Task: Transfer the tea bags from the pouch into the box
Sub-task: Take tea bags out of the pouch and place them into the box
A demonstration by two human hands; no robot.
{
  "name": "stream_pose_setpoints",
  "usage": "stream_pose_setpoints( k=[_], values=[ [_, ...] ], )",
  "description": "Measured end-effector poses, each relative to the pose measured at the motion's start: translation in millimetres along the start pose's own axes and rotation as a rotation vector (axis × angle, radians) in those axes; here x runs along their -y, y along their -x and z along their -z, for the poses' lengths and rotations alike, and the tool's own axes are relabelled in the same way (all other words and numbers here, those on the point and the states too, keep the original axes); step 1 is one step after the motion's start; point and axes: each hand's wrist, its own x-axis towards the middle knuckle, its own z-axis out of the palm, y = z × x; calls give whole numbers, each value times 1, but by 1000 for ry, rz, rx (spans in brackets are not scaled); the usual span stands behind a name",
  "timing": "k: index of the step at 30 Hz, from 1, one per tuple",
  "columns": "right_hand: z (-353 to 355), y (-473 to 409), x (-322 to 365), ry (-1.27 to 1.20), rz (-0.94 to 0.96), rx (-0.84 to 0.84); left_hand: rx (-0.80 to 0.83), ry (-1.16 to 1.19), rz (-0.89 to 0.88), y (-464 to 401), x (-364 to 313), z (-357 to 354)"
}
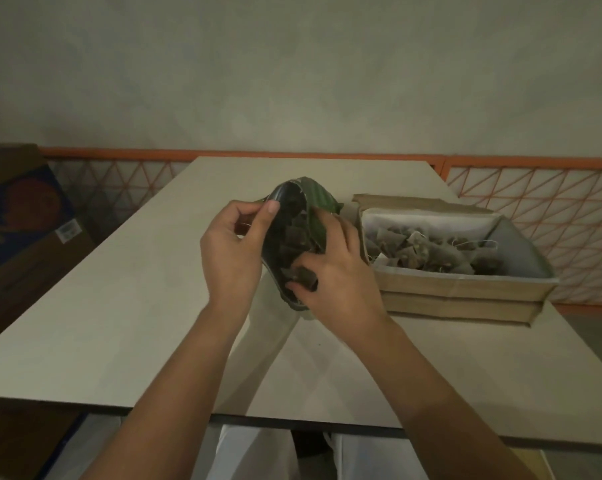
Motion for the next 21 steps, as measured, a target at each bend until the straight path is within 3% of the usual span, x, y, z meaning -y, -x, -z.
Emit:
stream_pose_setpoints(
  k=[12,17,21],
  values=[
    [46,-28,-28,-397,-189,-337,-31,-168,-8,-31,-14,-18],
    [92,-41,-40,-792,-297,-403,-22,-165,-26,-37,-19,-26],
    [115,-46,-54,-857,-299,-531,2,-165,-54,-35,-19,-29]
  ],
)
